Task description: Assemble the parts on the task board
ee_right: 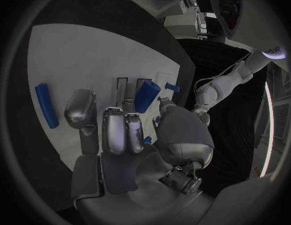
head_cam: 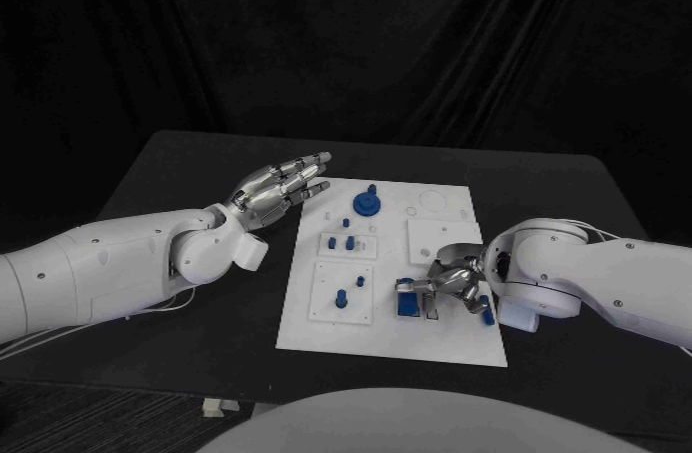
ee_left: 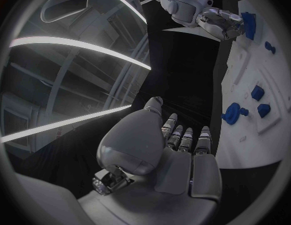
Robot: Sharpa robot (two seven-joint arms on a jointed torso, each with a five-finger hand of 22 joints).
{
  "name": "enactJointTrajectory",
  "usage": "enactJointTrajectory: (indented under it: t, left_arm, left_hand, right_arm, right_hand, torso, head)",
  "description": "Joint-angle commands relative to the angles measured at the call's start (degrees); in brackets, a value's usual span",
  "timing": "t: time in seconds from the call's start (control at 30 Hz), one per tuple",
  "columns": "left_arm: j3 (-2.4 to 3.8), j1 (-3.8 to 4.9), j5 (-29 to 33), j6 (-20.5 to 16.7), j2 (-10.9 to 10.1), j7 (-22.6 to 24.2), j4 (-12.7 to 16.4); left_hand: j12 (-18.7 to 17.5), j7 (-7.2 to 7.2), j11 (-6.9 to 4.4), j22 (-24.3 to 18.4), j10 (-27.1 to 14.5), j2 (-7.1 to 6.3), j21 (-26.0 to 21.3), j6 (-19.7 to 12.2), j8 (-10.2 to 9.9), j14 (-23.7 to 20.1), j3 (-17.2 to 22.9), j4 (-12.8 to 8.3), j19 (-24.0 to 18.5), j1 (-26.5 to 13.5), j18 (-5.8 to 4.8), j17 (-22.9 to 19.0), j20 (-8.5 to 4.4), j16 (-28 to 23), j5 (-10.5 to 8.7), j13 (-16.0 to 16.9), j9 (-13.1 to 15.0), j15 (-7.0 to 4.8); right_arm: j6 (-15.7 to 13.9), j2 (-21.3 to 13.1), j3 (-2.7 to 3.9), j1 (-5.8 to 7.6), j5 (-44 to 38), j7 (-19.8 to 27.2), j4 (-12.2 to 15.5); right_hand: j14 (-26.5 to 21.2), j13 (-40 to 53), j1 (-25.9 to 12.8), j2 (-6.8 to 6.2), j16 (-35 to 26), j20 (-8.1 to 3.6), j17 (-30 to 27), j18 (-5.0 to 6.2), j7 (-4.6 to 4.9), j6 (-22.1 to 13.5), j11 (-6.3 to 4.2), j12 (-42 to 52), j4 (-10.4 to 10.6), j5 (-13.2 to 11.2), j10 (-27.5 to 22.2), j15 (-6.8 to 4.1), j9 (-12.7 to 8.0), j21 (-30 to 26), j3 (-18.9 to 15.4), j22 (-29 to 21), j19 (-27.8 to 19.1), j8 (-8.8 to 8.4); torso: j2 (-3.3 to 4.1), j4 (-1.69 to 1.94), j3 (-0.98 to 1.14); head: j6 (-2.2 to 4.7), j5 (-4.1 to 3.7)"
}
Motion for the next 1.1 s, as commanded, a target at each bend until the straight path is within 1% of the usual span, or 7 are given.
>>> enactJointTrajectory:
  t: [0.03, 0.33, 0.6, 0.8, 1.0, 1.07, 1.1]
  left_arm:
    - [0.05, -0.12, 0.06, 0.97, 0.01, 0.34, 0.05]
    - [0.05, -0.13, 0.06, 1.11, -0.08, 0.07, 0.05]
    - [0.05, -0.13, 0.06, 1.16, -0.18, -0.06, 0.07]
    - [0.05, -0.14, 0.06, 1.22, -0.18, -0.12, 0.05]
    - [0.05, -0.15, 0.06, 1.33, -0.10, -0.18, 0.01]
    - [0.05, -0.15, 0.06, 1.34, -0.08, -0.21, 0.00]
    - [0.05, -0.15, 0.06, 1.37, -0.07, -0.25, -0.01]
  left_hand:
    - [0.31, 0.28, 0.18, 0.06, -0.07, 0.51, 0.14, 0.13, 0.39, -0.02, 0.30, -0.14, -0.01, -0.10, 0.62, -0.05, 0.32, -0.21, 0.20, 0.04, 0.04, 0.53]
    - [0.33, 0.31, 0.21, 0.08, -0.06, 0.51, 0.15, 0.17, 0.40, -0.02, 0.30, -0.13, 0.00, -0.12, 0.63, -0.05, 0.33, -0.21, 0.18, 0.05, 0.05, 0.54]
    - [0.44, 0.44, 0.39, 0.09, -0.02, 0.56, 0.16, 0.33, 0.48, -0.02, 0.31, -0.08, 0.01, -0.18, 0.63, -0.05, 0.39, -0.21, 0.14, 0.07, 0.07, 0.60]
    - [0.44, 0.44, 0.39, 0.09, -0.02, 0.56, 0.16, 0.33, 0.48, -0.02, 0.31, -0.08, 0.01, -0.18, 0.63, -0.05, 0.39, -0.21, 0.14, 0.07, 0.07, 0.60]
    - [0.50, 0.55, 0.50, 0.12, 0.01, 0.58, 0.16, 0.39, 0.51, -0.02, 0.32, -0.06, 0.02, -0.21, 0.63, -0.05, 0.42, -0.21, 0.15, 0.08, 0.08, 0.63]
    - [0.50, 0.55, 0.50, 0.12, 0.01, 0.58, 0.16, 0.39, 0.51, -0.02, 0.32, -0.06, 0.02, -0.21, 0.63, -0.05, 0.42, -0.21, 0.15, 0.08, 0.08, 0.63]
    - [0.50, 0.55, 0.50, 0.12, 0.01, 0.58, 0.16, 0.39, 0.51, -0.02, 0.32, -0.06, 0.02, -0.21, 0.63, -0.05, 0.42, -0.21, 0.15, 0.08, 0.08, 0.63]
  right_arm:
    - [-1.96, -0.31, -0.04, -0.21, 0.03, -0.28, 0.27]
    - [-5.17, -2.14, -0.03, -0.05, 0.03, 2.95, 1.88]
    - [-7.02, -4.62, -0.02, 1.20, 0.03, 7.31, 4.74]
    - [-5.01, -5.42, -0.03, 1.61, 0.03, 7.77, 5.57]
    - [-2.25, -5.08, -0.04, 1.03, -0.01, 6.85, 4.92]
    - [-1.55, -4.96, -0.04, 0.77, -0.17, 6.42, 4.71]
    - [-0.89, -4.85, -0.04, 0.53, -0.35, 5.98, 4.52]
  right_hand:
    - [3.37, 15.09, -1.55, 0.21, -0.05, 0.05, 0.98, 0.43, 0.03, -0.27, 0.17, -0.36, -0.02, -0.40, 6.06, 0.36, 0.01, -0.35, -0.63, 6.90, 0.45, 0.26]
    - [3.51, 15.09, -3.32, 2.07, 0.36, -0.01, 1.60, 0.32, -0.17, 0.34, 0.02, -0.36, -0.19, 1.14, 6.06, 0.27, 0.23, 0.23, -2.81, 7.25, 0.75, 1.02]
    - [3.64, 15.09, 5.29, 3.13, 0.86, -0.45, 2.13, -0.04, -0.86, 0.88, -0.60, -0.36, -1.53, 5.94, 6.06, -0.23, 1.79, 2.27, -4.81, 7.98, 1.48, 4.10]
    - [3.62, 15.09, 10.85, 3.21, 0.95, -0.77, 2.14, -0.12, -1.40, 0.68, -1.03, -0.36, -3.25, 7.37, 6.06, -0.56, 4.10, 2.83, -6.17, 8.12, 1.62, 7.27]
    - [3.45, 15.09, 14.45, 3.92, 0.56, -1.44, 1.41, -0.02, -2.67, 0.53, -2.13, -0.36, -4.53, 8.33, 6.06, -1.40, 10.82, 2.22, -7.96, 7.97, 1.40, 14.85]
    - [3.43, 15.09, 15.50, 4.19, 0.48, -1.84, 1.29, 0.00, -3.39, 0.28, -2.68, -0.36, -5.02, 8.50, 6.06, -1.88, 15.08, 2.12, -8.77, 7.95, 1.38, 19.11]
    - [3.42, 15.09, 16.01, 4.61, 0.41, -2.29, 1.16, 0.01, -3.98, -1.08, -3.18, -0.36, -5.15, 8.46, 6.06, -2.30, 20.26, 1.98, -9.91, 7.92, 1.37, 23.44]
  torso:
    - [0.00, 0.00, 0.00]
    - [-0.01, -0.01, 0.01]
    - [-0.02, 0.01, 0.00]
    - [0.01, 0.01, 0.00]
    - [-0.01, 0.00, 0.00]
    - [-0.02, -0.01, -0.01]
    - [0.00, 0.01, 0.00]
  head:
    - [0.00, 0.12]
    - [0.00, 0.33]
    - [0.00, 0.26]
    - [0.00, 0.36]
    - [0.00, 0.28]
    - [0.00, 0.37]
    - [0.00, 0.36]
